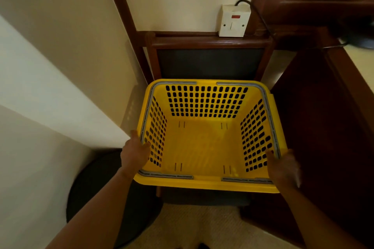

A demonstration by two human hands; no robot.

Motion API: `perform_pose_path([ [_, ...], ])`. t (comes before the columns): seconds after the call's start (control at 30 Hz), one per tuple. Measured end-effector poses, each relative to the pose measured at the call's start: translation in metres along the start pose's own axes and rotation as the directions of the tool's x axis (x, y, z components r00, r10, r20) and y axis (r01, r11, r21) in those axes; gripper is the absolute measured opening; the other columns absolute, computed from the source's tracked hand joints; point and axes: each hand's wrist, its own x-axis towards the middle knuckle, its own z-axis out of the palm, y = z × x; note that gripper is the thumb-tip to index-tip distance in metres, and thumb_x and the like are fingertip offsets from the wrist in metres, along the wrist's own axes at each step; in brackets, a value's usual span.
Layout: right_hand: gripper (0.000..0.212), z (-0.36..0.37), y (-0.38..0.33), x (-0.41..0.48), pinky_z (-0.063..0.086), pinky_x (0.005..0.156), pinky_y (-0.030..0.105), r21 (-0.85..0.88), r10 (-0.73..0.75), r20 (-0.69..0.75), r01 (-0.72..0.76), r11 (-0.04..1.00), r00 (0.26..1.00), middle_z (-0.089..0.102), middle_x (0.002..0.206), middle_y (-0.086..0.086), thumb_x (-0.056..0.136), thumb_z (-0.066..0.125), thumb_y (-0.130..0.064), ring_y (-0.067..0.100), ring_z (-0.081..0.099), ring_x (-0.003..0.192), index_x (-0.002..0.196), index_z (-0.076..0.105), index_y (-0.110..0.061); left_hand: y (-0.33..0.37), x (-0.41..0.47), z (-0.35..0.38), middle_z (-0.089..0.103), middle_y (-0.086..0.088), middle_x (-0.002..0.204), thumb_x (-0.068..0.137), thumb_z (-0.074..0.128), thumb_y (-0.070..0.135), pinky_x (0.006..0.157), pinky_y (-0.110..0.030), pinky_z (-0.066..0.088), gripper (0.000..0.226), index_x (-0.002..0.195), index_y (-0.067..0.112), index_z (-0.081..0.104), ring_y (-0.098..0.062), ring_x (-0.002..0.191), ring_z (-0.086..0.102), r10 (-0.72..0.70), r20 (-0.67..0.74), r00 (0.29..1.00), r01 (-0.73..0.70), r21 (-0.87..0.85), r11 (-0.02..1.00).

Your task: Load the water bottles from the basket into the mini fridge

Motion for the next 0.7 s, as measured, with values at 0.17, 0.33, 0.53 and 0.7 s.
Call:
perform_pose_path([
  [0.17,0.054,0.004,-0.012,0.007,0.049,0.087,0.064,-0.084,-0.072,-0.052,0.068,0.994,0.996,0.058,0.120,0.032,0.098,0.054,-0.040,0.051,0.059,0.109,0.130,0.040,0.000,0.000,0.009,0.005,0.061,-0.003,0.083,0.092,0.060,0.018,0.052,-0.031,0.050,0.033,0.113,0.018,0.034,-0.018,0.062,0.065,0.013,-0.002,1.000,-0.013,0.024,1.000],
  [0.33,0.064,0.008,-0.011,0.015,0.054,0.074,0.051,-0.283,-0.312,-0.049,0.286,0.915,0.949,0.045,0.138,0.029,0.098,0.053,-0.032,0.046,0.057,0.113,0.143,0.024,0.002,-0.001,0.007,0.008,0.060,-0.011,0.099,0.093,0.059,0.021,0.060,-0.034,0.046,0.049,0.132,0.008,0.033,-0.021,0.068,0.060,0.125,-0.057,0.991,-0.114,0.161,0.980],
  [0.53,0.084,0.004,-0.005,0.011,0.030,0.113,0.054,-0.457,-0.494,0.060,0.464,0.759,0.867,0.003,0.164,0.021,0.097,0.049,-0.036,0.039,0.014,0.149,0.157,-0.001,-0.004,0.001,-0.010,0.002,0.051,-0.020,0.125,0.088,0.059,0.027,0.077,-0.050,0.051,0.058,0.138,0.005,0.038,-0.038,0.105,0.054,0.329,-0.163,0.930,-0.231,0.437,0.869],
  [0.7,0.074,-0.024,-0.014,-0.024,0.011,0.123,0.050,-0.463,-0.615,0.073,0.573,0.677,0.785,0.000,0.165,0.016,0.100,0.042,-0.036,0.032,-0.002,0.153,0.158,0.007,-0.007,0.011,-0.046,-0.028,0.041,-0.018,0.143,0.090,0.059,0.023,0.092,-0.055,0.049,0.060,0.144,0.008,0.039,-0.038,0.128,0.043,0.506,-0.183,0.843,-0.366,0.494,0.789],
])
